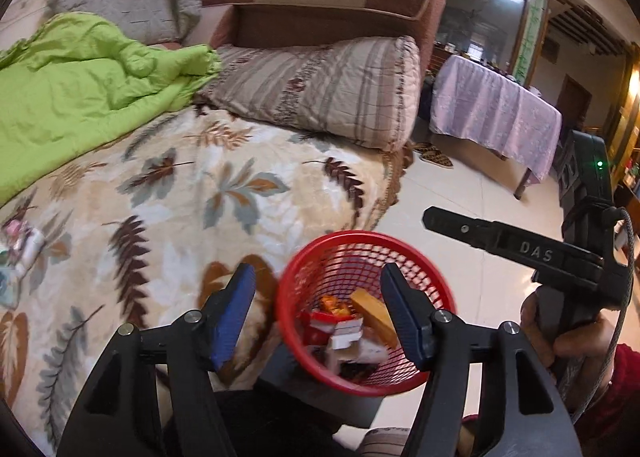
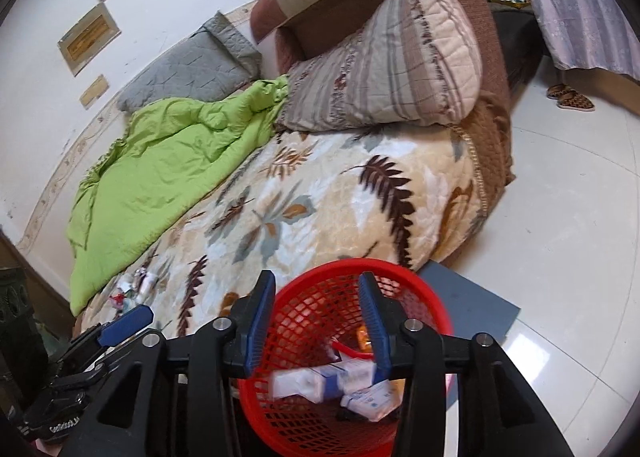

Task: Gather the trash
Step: 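Carry both boxes over the red basket and open both tools, then move both open tools back to the trash on the bed, then grasp the red cigarette pack with the right tool while the left tool grasps the teal wet-wipe pack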

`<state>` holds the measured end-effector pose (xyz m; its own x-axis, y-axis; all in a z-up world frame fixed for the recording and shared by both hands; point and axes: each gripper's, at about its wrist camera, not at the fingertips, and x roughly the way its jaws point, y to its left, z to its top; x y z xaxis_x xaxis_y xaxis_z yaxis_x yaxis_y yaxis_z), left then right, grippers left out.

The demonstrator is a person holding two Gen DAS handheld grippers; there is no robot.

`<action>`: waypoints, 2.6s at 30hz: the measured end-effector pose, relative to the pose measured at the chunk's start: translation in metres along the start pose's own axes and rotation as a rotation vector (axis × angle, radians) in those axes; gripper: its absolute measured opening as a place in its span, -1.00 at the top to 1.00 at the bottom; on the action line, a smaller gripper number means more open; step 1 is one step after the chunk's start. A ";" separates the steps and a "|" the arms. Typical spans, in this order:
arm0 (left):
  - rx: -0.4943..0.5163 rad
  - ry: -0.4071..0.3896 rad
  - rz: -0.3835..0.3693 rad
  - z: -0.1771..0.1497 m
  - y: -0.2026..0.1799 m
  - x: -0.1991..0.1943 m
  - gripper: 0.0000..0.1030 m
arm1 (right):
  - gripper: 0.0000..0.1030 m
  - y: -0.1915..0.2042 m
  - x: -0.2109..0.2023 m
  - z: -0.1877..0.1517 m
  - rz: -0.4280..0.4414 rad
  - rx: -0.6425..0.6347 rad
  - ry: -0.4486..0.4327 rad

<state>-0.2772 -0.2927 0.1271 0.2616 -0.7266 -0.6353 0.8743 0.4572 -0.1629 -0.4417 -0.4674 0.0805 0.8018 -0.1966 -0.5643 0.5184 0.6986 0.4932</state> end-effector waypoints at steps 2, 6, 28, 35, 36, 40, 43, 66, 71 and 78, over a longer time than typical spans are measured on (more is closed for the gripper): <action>-0.015 -0.011 0.034 -0.004 0.013 -0.010 -0.24 | -0.04 0.011 0.003 -0.001 0.015 -0.028 0.005; -0.063 -0.020 0.086 -0.011 0.040 -0.028 -0.25 | -0.14 0.039 0.010 -0.006 0.047 -0.088 0.015; -0.500 -0.107 0.426 -0.076 0.254 -0.115 -0.31 | -0.21 0.210 0.104 -0.047 0.313 -0.347 0.273; -0.637 -0.087 0.512 -0.101 0.326 -0.111 -0.32 | -0.21 0.270 0.155 -0.035 0.363 -0.424 0.320; -0.646 -0.089 0.519 -0.105 0.332 -0.110 -0.32 | -0.21 0.283 0.168 -0.034 0.367 -0.444 0.335; -0.652 -0.070 0.562 -0.114 0.349 -0.107 -0.32 | -0.21 0.326 0.228 -0.027 0.395 -0.452 0.413; -0.657 -0.079 0.565 -0.116 0.355 -0.110 -0.32 | -0.21 0.352 0.275 -0.020 0.423 -0.424 0.452; -0.709 -0.097 0.565 -0.125 0.374 -0.121 -0.32 | 0.88 0.403 0.349 -0.098 0.525 -0.503 0.701; -0.715 -0.096 0.557 -0.121 0.378 -0.114 -0.34 | 0.90 0.386 0.308 -0.100 0.515 -0.506 0.631; -0.655 0.032 0.595 -0.101 0.386 -0.067 -0.37 | 0.91 0.357 0.281 -0.085 0.387 -0.523 0.511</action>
<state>0.0013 -0.0157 0.0302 0.5782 -0.2649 -0.7717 0.1848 0.9638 -0.1924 -0.0566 -0.2141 0.0416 0.5959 0.3723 -0.7115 -0.0731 0.9075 0.4137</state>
